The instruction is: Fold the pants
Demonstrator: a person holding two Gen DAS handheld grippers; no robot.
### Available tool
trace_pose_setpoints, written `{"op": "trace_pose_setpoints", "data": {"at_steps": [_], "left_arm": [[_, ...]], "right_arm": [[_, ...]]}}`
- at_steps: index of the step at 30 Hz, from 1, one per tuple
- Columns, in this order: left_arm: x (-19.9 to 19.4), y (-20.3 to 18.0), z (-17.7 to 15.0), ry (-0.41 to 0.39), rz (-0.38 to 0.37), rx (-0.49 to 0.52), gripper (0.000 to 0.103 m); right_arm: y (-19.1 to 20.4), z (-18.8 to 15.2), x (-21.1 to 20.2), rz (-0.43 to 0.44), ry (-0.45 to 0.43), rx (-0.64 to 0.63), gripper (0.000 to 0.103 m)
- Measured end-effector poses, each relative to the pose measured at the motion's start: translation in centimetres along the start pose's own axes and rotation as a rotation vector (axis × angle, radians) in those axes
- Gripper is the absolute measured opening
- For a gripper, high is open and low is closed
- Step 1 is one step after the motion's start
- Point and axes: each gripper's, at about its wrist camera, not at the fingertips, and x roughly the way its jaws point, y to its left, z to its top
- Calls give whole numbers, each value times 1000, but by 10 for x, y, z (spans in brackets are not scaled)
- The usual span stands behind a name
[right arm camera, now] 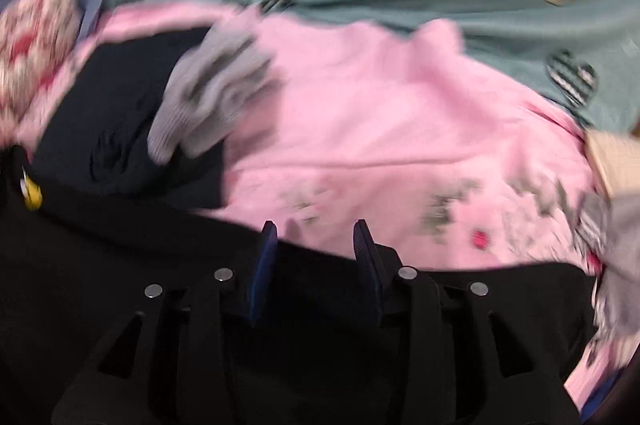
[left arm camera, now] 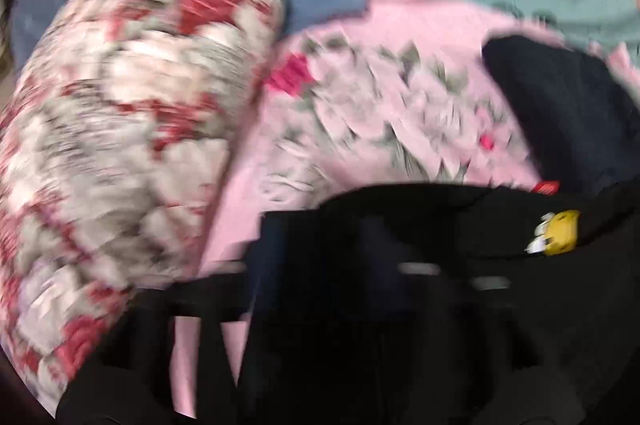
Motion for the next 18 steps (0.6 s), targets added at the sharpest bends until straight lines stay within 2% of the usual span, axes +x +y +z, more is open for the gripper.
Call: {"op": "trace_pose_setpoints", "data": {"at_steps": [1, 2, 3, 4, 5, 6, 7, 8, 10, 11, 12, 13, 14, 15, 16, 17, 18], "left_arm": [[-16, 6, -3, -44, -13, -25, 69], [-30, 9, -8, -70, -41, -36, 69], [-39, 9, -12, -71, -76, -37, 76], [-47, 7, -17, -63, -115, -36, 84], [-55, 0, -26, -42, -165, -34, 86], [-58, -6, -34, -20, -193, -29, 87], [-61, -15, -43, 6, -225, -19, 88], [-63, -27, -54, 37, -268, -2, 88], [-65, -46, -69, 79, -314, 21, 88], [-64, -55, -76, 96, -328, 34, 88], [-64, -63, -81, 103, -328, 40, 88], [-63, -67, -84, 107, -323, 41, 88], [-61, -72, -86, 120, -307, 40, 88], [-60, -74, -87, 129, -298, 34, 88], [-59, -75, -88, 130, -299, 27, 88], [-59, -76, -88, 129, -302, 25, 89], [-58, -77, -90, 133, -297, 30, 91]], "right_arm": [[-16, -4, -12, 60, -20, 77, 40], [-34, -13, -23, 160, -31, 158, 40], [-45, -22, -28, 220, -13, 190, 40], [-50, -31, -26, 262, 32, 198, 40], [-55, -43, -18, 321, 124, 191, 40], [-61, -54, -9, 336, 192, 182, 37], [-69, -62, -5, 344, 213, 173, 37], [-90, -68, -11, 319, 177, 177, 40], [-128, -73, -16, 214, 153, 252, 39], [-164, -80, -18, 209, 128, 372, 30], [-193, -86, -21, 133, 119, 494, 33], [-217, -90, -30, -55, 78, 587, 35], [-225, -91, -40, -228, 64, 624, 38], [-226, -92, -48, -278, 31, 644, 39], [-219, -92, -54, -211, -7, 645, 41], [-203, -89, -57, -78, -21, 604, 56], [-184, -86, -55, 38, 0, 529, 66]]}}
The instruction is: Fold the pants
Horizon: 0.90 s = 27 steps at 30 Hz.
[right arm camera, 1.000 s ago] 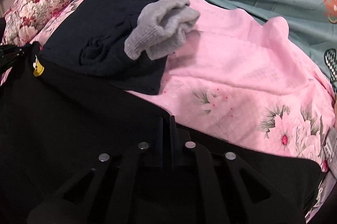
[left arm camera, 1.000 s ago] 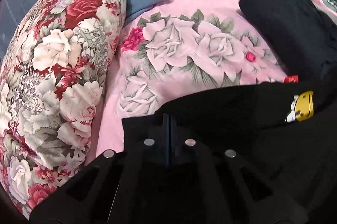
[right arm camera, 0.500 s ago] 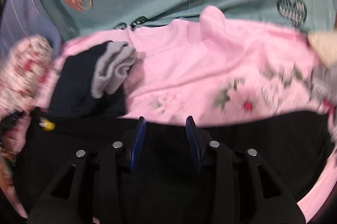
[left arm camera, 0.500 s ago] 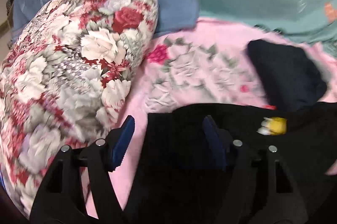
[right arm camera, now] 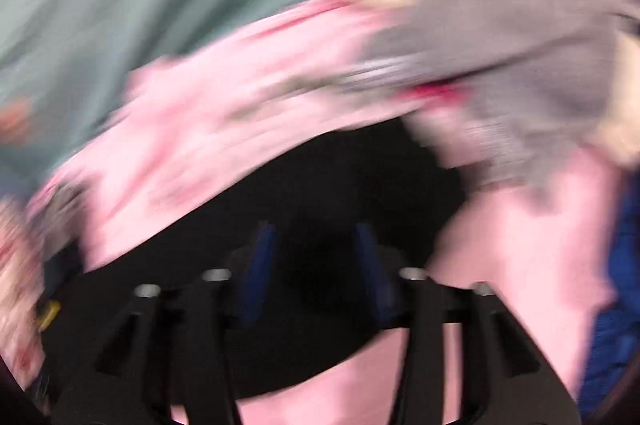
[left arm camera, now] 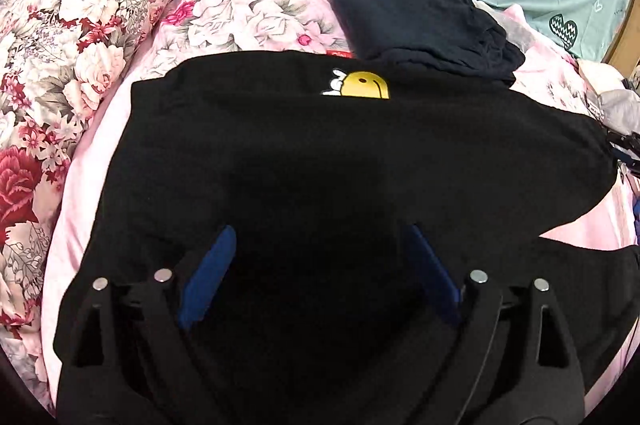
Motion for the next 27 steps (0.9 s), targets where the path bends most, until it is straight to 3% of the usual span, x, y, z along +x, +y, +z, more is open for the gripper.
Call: {"op": "trace_pose_setpoints", "data": {"at_steps": [1, 4, 6, 8, 9, 10, 12, 15, 17, 18, 20, 22, 24, 26, 27], "left_arm": [[0, 0, -1, 5, 6, 1, 91], [7, 2, -8, 48, 15, -20, 91], [7, 7, -13, 63, 15, -46, 91], [1, 13, -20, 58, 17, -58, 91], [-3, 15, -23, 57, 21, -60, 91], [-9, 18, -28, 55, 18, -65, 91], [-22, 25, -41, 52, -16, -85, 94], [-36, 34, -63, 63, -27, -88, 96], [-36, 42, -78, 93, 27, -68, 96], [-35, 45, -82, 103, 47, -54, 96], [-36, 49, -91, 111, 79, -4, 96], [-44, 54, -95, 101, 86, 18, 96], [-54, 59, -97, 78, 115, 29, 96], [-62, 68, -98, 75, 119, 10, 96], [-66, 73, -97, 72, 113, -12, 96]], "right_arm": [[24, -11, 6, 66, 74, -120, 66], [47, -30, 25, -40, 181, -311, 67], [27, -28, 26, -161, 125, -271, 67], [-1, -21, 17, -350, 67, -98, 67], [-4, -22, 7, -361, 39, -44, 68], [-5, -27, -6, -318, 12, -13, 68], [5, -51, -36, -76, 37, -22, 68], [33, -108, -62, 275, 236, -85, 70], [44, -149, -72, 315, 330, -166, 70], [43, -165, -75, 281, 353, -206, 70], [35, -182, -93, 242, 307, -285, 70], [10, -183, -108, 168, 274, -266, 70], [-30, -175, -127, 57, 218, -164, 70], [-57, -167, -136, 30, 193, -5, 68], [-59, -164, -141, -64, 171, 41, 68]]}}
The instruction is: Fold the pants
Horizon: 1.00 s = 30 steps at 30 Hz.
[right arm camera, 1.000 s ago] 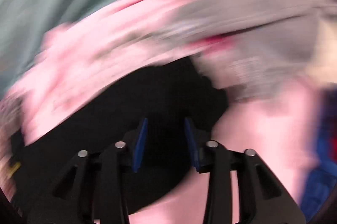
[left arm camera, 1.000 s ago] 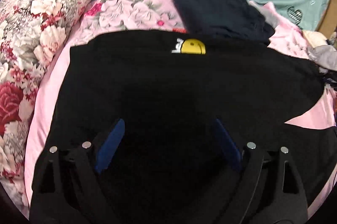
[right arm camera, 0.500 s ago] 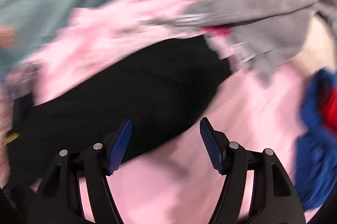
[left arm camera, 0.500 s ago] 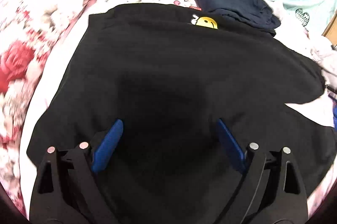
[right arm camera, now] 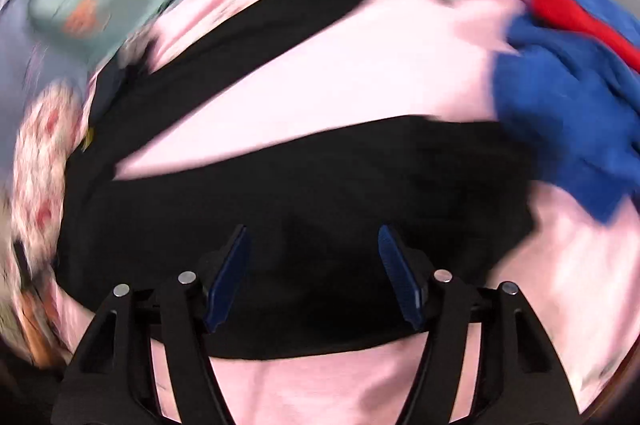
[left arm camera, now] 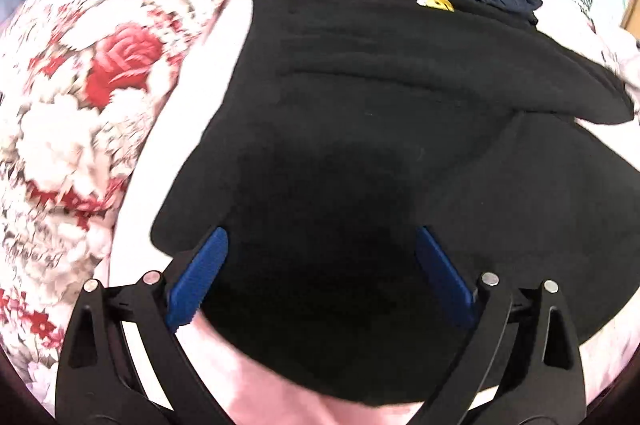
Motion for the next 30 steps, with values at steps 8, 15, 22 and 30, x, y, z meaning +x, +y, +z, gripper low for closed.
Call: {"op": "trace_pose_setpoints", "data": {"at_steps": [8, 15, 22, 30], "left_arm": [[3, 21, -6, 22, 107, -58, 98], [-2, 40, 12, 7, 60, -187, 101], [-25, -2, 83, -223, -13, -20, 101], [45, -14, 163, -205, 1, 26, 101]], "right_arm": [[105, -29, 36, 149, 117, -334, 71], [134, 5, 39, 69, 36, -274, 71], [227, 56, 70, 120, -66, -436, 81], [307, 109, 135, 13, -82, -732, 90]]}}
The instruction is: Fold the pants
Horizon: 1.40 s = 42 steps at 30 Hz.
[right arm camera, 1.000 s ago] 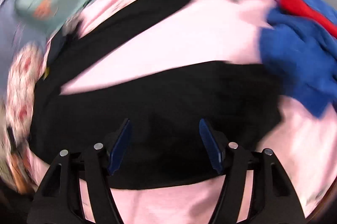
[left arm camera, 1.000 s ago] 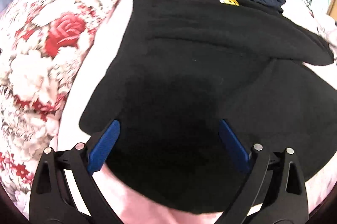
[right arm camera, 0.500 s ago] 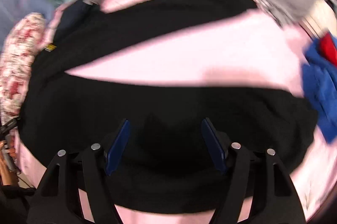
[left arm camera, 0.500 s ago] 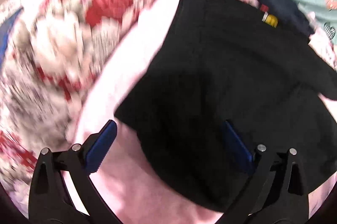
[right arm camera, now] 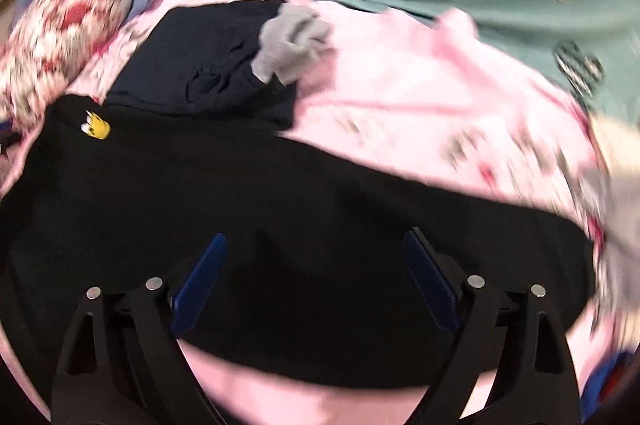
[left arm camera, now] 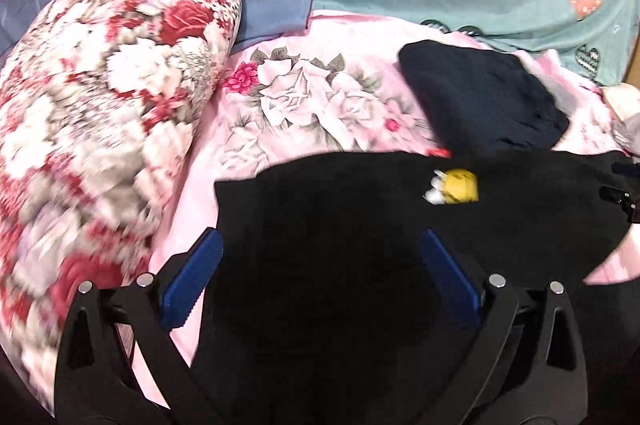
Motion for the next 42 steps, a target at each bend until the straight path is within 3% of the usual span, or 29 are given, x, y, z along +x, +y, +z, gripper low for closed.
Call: {"op": "trace_pose_setpoints", "data": {"at_steps": [3, 7, 12, 14, 15, 16, 17, 18, 19, 20, 21, 25, 31, 37, 42], "left_arm": [[27, 10, 9, 35, 4, -8, 99], [55, 27, 17, 97, 7, -77, 91], [78, 23, 20, 106, 57, -11, 91], [85, 19, 20, 114, 67, 3, 92], [86, 18, 20, 109, 61, 5, 88], [85, 17, 21, 108, 49, 5, 75], [84, 16, 22, 111, 23, 2, 64], [82, 14, 23, 117, -14, 2, 35], [79, 10, 25, 122, -31, 14, 27], [77, 9, 27, 126, -37, 14, 25], [75, 10, 28, 130, -43, -1, 22], [50, 16, 34, 90, -76, -42, 19], [-32, 24, 30, -21, -147, -61, 18], [-113, 28, -19, -128, -180, -22, 18], [-125, 29, -83, -80, -180, -21, 20]], "right_arm": [[-12, 12, 23, -44, 20, -53, 90], [-46, 23, 40, 1, 31, -24, 90], [-71, 17, 50, 16, 111, -101, 90], [-76, 15, 52, 40, 100, -123, 90], [-78, 15, 53, 53, 98, -122, 90], [-80, 16, 55, 60, 92, -117, 90], [-80, 16, 56, 74, 79, -108, 86], [-79, 17, 56, 92, 70, -106, 72], [-78, 18, 55, 107, 55, -102, 60], [-75, 20, 51, 135, 36, -107, 23], [-72, 21, 50, 153, 38, -103, 9], [-69, 21, 37, 137, 13, -83, 5], [-75, 1, -66, 207, -175, 10, 5], [-44, -69, -168, 217, -287, -12, 5], [-16, -153, -190, 265, -262, 41, 5]]}}
